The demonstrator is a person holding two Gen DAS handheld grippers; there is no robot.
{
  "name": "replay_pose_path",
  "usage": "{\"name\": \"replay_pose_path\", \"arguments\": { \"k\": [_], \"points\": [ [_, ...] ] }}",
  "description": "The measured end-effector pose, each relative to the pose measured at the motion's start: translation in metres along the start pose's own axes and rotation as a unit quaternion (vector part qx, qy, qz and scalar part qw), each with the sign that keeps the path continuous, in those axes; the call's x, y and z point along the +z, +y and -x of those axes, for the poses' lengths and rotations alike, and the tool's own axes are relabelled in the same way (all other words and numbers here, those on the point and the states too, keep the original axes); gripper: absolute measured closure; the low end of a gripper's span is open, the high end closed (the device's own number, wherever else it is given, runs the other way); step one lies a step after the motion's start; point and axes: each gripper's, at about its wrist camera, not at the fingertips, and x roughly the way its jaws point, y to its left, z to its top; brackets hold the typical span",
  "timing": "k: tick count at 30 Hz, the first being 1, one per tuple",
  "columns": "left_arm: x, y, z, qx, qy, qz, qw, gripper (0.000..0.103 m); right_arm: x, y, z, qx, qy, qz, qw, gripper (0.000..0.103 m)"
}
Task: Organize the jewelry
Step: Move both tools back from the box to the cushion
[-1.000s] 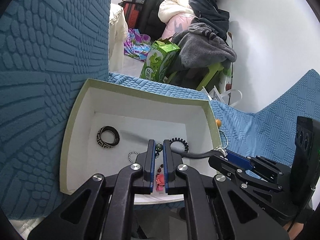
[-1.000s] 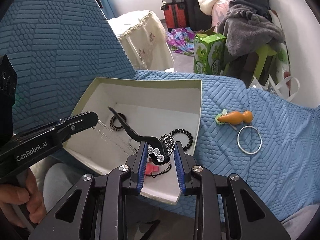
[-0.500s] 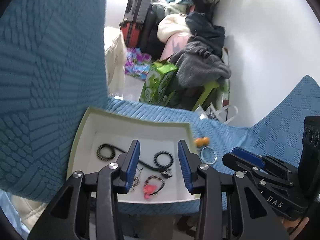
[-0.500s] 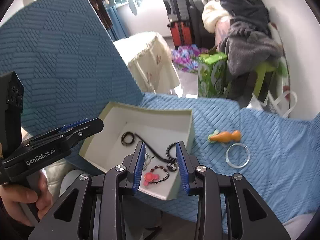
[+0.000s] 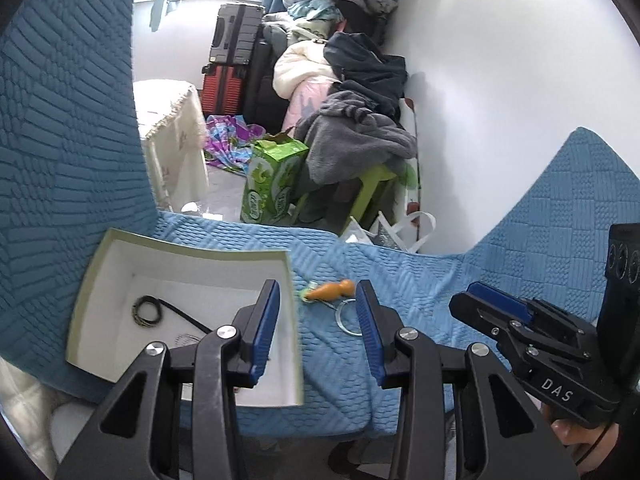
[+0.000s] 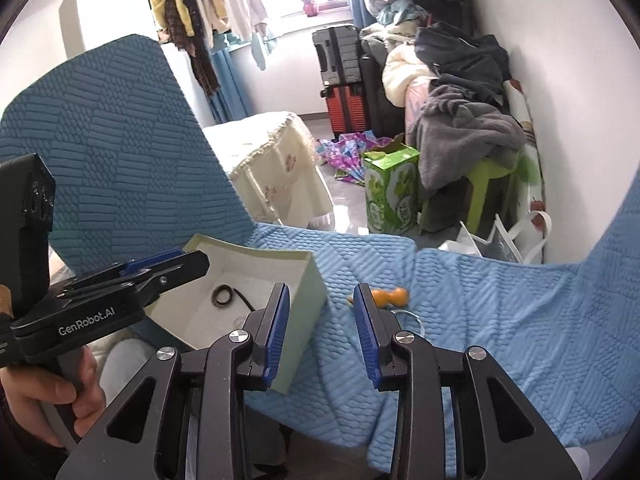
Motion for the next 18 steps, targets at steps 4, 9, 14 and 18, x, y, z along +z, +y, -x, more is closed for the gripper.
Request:
{"name": "replay_pose_path", "arguments": {
  "k": [4,9,14,18],
  "points": [
    [-0.007,-0.021,0.001,-0.007,-0.009,-0.008,0.9999,0.063,-0.012,-0.015,0.013,-0.011,-0.018,0.003,1.0,0.072],
    [-0.028,-0.045,-0.015,-0.024,0.02,-0.032,0.999,0.063,-0.033,-0.034,0.015,-0.022,-0.024,0.002,0.999,0.072],
    [-0.038,-0.056,-0.041,-0.024,0.061,-0.057,0.9962,0.063,-0.066,-0.06,-0.002,-0.024,-0.022,-0.012,0.999,0.072],
    [-0.028,-0.06,-0.063,-0.022,0.094,-0.075,0.9925,0.063,-0.092,-0.074,-0.024,-0.007,-0.011,-0.012,1.0,0.072]
  ]
}}
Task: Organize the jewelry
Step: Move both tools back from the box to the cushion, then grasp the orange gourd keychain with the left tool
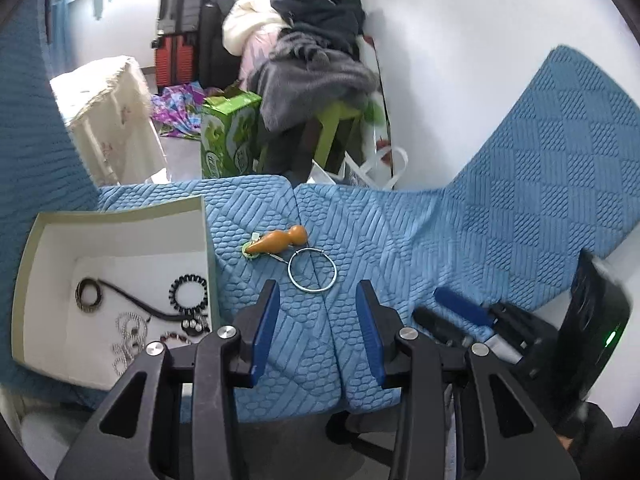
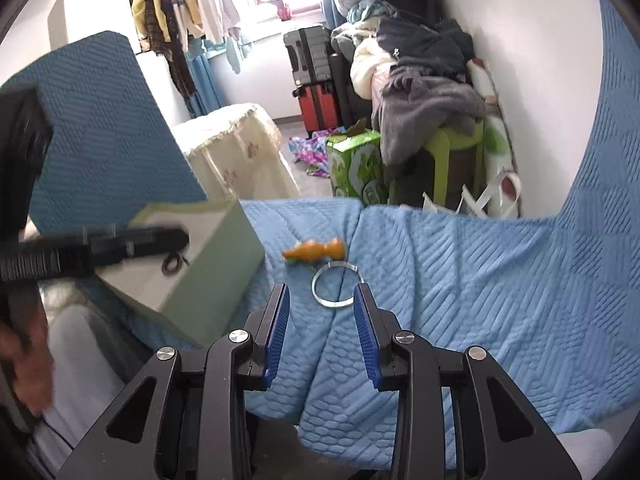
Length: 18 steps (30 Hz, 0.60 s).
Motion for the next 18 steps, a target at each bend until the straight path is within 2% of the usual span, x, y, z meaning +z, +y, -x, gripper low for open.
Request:
{"name": "replay_pose_path", "arguments": {
  "k": [4,7,10,12,13,14,18],
  "points": [
    [0.021,-0.006,-0.029,0.002,0.05,-0.049,0.9975,0.063,-0.004,-0.007,-0.018,0.026,0.018,0.004,0.999,0.072],
    [0.036,-0.01,-0.055,-0.019,0.101,-0.092,0.9904,0.063,0.001,-0.01,-0.031,0.042,0.019,0.006,0.999,0.07],
    [0.05,-0.012,-0.076,-0.01,0.123,-0.112,0.986,0.063,0.001,-0.015,-0.052,0.053,0.034,0.011,0.998,0.059],
    [0.056,-0.011,-0.093,-0.013,0.156,-0.12,0.9804,0.058,0.001,-0.02,-0.068,0.053,0.046,0.011,0.997,0.048],
    [0.059,-0.011,-0.107,0.012,0.172,-0.132,0.9761,0.057,0.0,-0.024,-0.077,0.054,0.055,0.004,0.997,0.042],
    [0.061,-0.01,-0.114,0.026,0.178,-0.137,0.974,0.056,0.0,-0.027,-0.083,0.058,0.061,-0.001,0.996,0.041],
    [0.07,-0.003,-0.15,0.035,0.219,-0.139,0.9651,0.056,-0.003,-0.031,-0.111,0.044,0.08,0.002,0.996,0.041]
  ]
}}
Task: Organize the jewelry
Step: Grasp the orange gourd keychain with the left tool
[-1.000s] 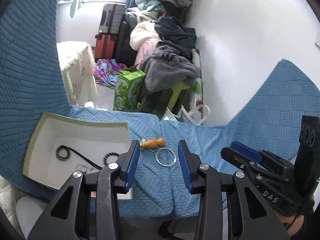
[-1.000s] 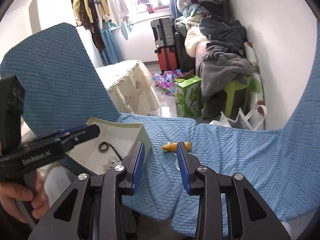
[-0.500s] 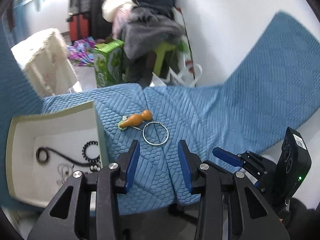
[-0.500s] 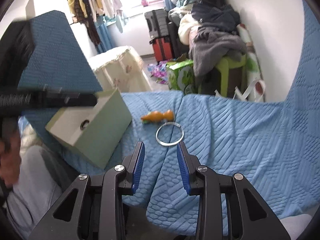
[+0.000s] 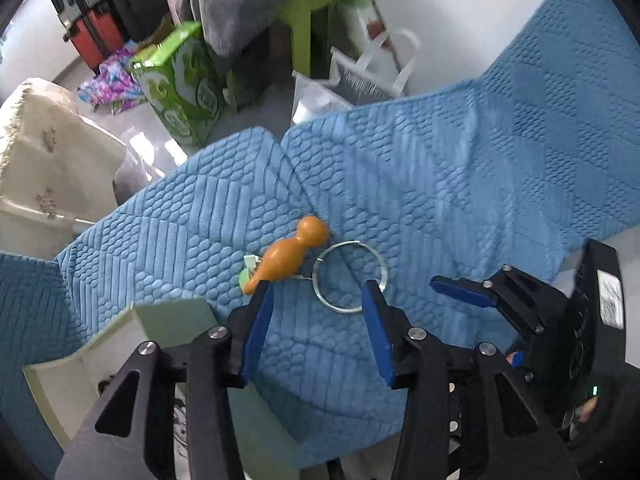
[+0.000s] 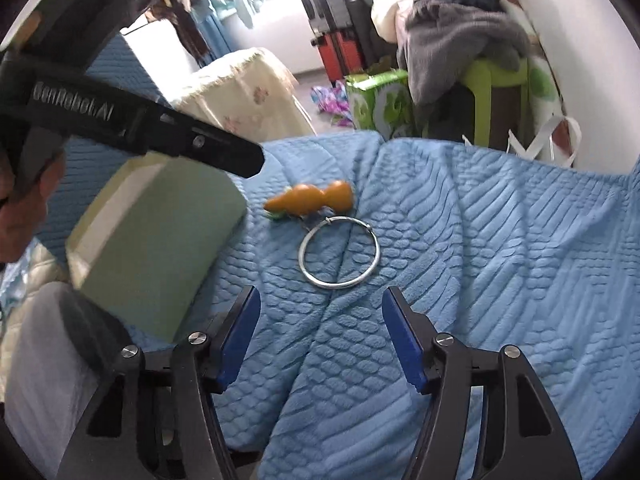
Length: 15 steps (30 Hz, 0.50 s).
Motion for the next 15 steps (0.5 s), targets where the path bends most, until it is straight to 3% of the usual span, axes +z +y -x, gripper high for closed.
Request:
{"name": "replay_pose_path", "arguments": {
  "k": [3,6,15],
  "points": [
    [0.01,0.004,-0.015,0.006,0.019,-0.007,0.9998,0.056,0.0,0.012,-0.011,-0.037,-0.009,0.059,0.998,0.041],
    [0.018,0.005,-0.024,-0.002,0.031,-0.013,0.9994,0.056,0.0,0.019,-0.02,-0.04,-0.014,0.077,0.996,0.041],
    [0.031,0.02,-0.05,-0.008,0.058,-0.006,0.9983,0.056,0.006,0.015,-0.043,-0.063,-0.007,0.076,0.995,0.041]
  ]
}}
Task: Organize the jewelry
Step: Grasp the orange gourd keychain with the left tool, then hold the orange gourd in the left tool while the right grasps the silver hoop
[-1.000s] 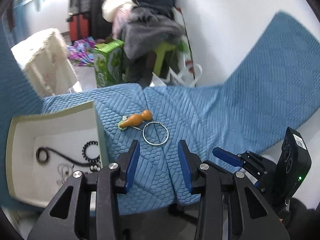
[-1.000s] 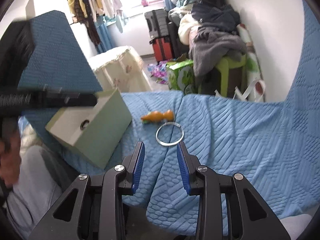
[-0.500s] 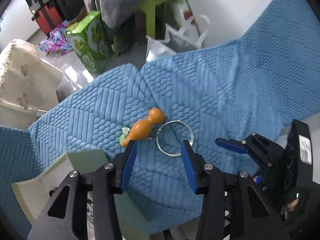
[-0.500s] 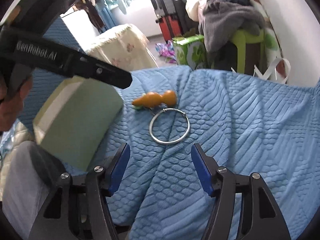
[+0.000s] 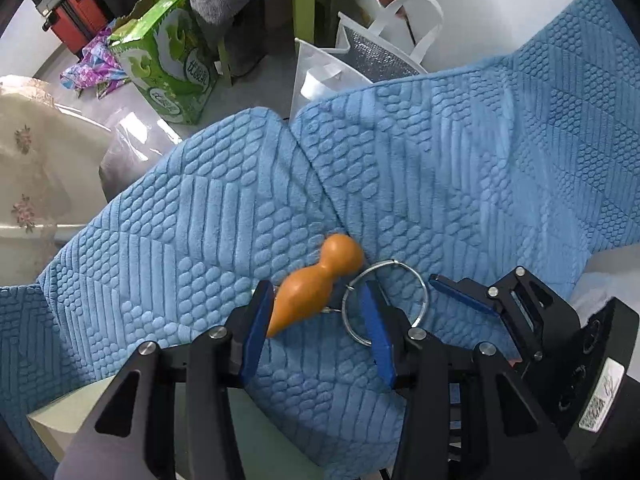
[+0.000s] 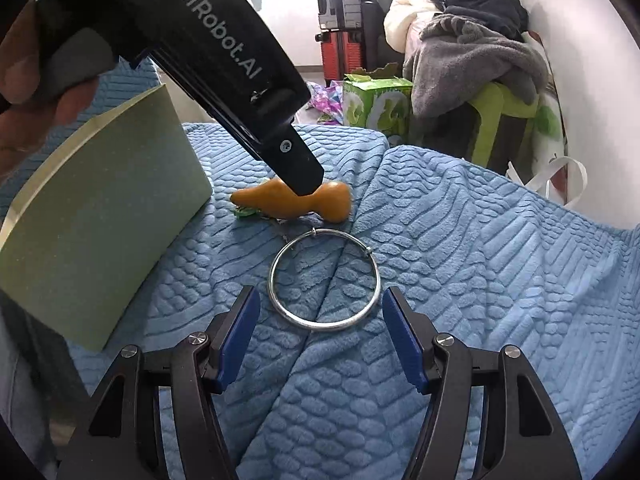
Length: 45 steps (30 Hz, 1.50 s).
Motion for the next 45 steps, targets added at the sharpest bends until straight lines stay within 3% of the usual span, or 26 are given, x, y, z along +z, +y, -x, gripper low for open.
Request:
{"name": "replay_pose_path", "arguments": {
  "k": [12,15,16,17,19,22,24,30,34,35,39,43,45],
  "points": [
    [0.008,0.002,-0.02,-0.002,0.01,-0.009,0.9999,0.057,0.006,-0.003,-0.015,-0.01,0.007,0.011,1.0,0.038],
    [0.007,0.0,-0.022,-0.002,0.012,-0.007,0.9999,0.057,0.006,-0.006,-0.014,-0.009,0.005,0.008,1.0,0.041],
    [0.008,0.0,-0.023,-0.001,0.013,-0.008,0.9999,0.057,0.005,-0.007,-0.013,-0.007,0.002,0.004,1.0,0.043],
    [0.007,-0.001,-0.023,-0.001,0.013,-0.009,0.9999,0.057,0.006,-0.009,-0.012,-0.011,0.0,0.0,1.0,0.065],
    [0.008,-0.002,-0.026,0.002,0.014,-0.009,0.9999,0.057,0.007,-0.013,-0.012,-0.035,0.006,0.002,0.999,0.088],
    [0.008,-0.005,-0.032,0.01,0.017,-0.01,0.9998,0.059,0.008,-0.022,-0.009,-0.009,0.005,-0.023,1.0,0.088],
    [0.006,-0.006,-0.034,0.012,0.017,-0.007,0.9998,0.071,0.008,-0.026,-0.008,0.005,0.007,-0.034,0.999,0.088],
    [-0.004,-0.006,-0.025,0.014,-0.009,0.01,0.9998,0.071,0.01,-0.029,-0.004,0.028,0.007,-0.042,0.999,0.08],
    [-0.014,0.001,-0.005,-0.002,-0.04,0.058,0.9975,0.071,0.007,-0.029,-0.001,0.033,0.006,-0.043,0.999,0.079],
    [-0.016,0.003,0.0,-0.009,-0.046,0.068,0.9965,0.071,0.007,-0.029,0.002,0.034,0.004,-0.043,0.998,0.075],
    [-0.037,0.011,0.03,-0.033,-0.084,0.126,0.9878,0.071,0.007,-0.032,0.008,0.048,-0.007,-0.048,0.998,0.069],
    [-0.062,0.012,0.056,-0.032,-0.118,0.167,0.9785,0.071,0.007,-0.027,0.011,0.047,-0.016,-0.043,0.998,0.034],
    [-0.075,0.013,0.065,-0.047,-0.13,0.19,0.9719,0.071,0.007,-0.024,0.009,0.042,-0.013,-0.039,0.998,0.029]
  ]
}}
